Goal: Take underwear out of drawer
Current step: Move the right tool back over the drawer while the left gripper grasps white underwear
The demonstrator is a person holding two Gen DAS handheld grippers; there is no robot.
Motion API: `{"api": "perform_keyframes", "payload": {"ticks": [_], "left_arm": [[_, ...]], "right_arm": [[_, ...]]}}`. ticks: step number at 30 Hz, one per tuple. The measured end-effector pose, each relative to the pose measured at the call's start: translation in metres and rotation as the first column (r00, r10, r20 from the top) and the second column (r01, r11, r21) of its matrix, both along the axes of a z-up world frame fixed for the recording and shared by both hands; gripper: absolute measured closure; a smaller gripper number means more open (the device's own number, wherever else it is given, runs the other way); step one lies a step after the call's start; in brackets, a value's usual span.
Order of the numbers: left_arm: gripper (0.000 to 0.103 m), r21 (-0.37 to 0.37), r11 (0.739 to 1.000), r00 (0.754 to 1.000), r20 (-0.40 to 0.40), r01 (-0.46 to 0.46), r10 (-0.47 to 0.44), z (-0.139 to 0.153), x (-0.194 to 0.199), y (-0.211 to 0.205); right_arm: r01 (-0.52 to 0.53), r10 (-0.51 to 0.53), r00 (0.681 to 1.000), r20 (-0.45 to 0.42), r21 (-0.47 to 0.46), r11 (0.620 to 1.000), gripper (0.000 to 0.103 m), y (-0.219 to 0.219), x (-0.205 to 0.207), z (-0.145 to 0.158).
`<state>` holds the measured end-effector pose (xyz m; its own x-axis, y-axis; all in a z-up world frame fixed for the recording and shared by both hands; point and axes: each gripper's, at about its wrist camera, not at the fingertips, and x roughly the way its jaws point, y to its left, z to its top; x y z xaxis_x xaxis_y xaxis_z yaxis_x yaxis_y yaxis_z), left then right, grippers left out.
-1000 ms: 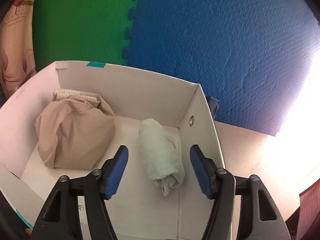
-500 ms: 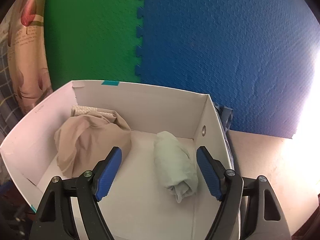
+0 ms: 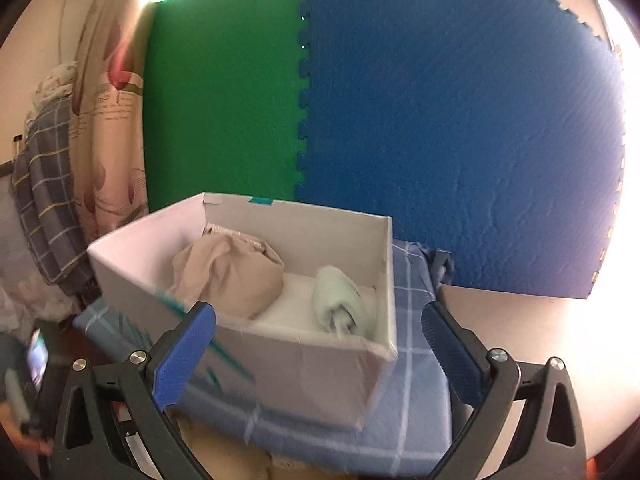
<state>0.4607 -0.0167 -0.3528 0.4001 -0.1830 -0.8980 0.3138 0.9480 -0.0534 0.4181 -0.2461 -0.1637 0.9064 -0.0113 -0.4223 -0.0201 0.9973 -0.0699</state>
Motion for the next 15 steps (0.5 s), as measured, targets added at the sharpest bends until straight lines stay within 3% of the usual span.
{"api": "perform_keyframes", "payload": {"ticks": [7, 11, 15], "left_arm": [[0.026, 0.083, 0.996, 0.986, -0.16, -0.042, 0.055, -0.037, 0.002, -0.013], [0.026, 0.089, 0.99, 0.946, -0.296, -0.114, 0.135, -0.06, 0.01, -0.016], [0.027, 0.14, 0.982, 0.941, -0.295, -0.127, 0.164, -0.07, 0.013, -0.026]], "right_arm": [[0.02, -0.021, 1.0, -0.01, -0.067, 0.998, 0.001, -0.013, -0.059, -0.041], [0.046, -0.045, 0.996, -0.076, 0.003, 0.999, 0.001, -0.034, -0.061, -0.052], [0.079, -0.071, 0.99, -0.118, 0.069, 0.994, 0.001, -0.052, -0.053, -0.058]]}}
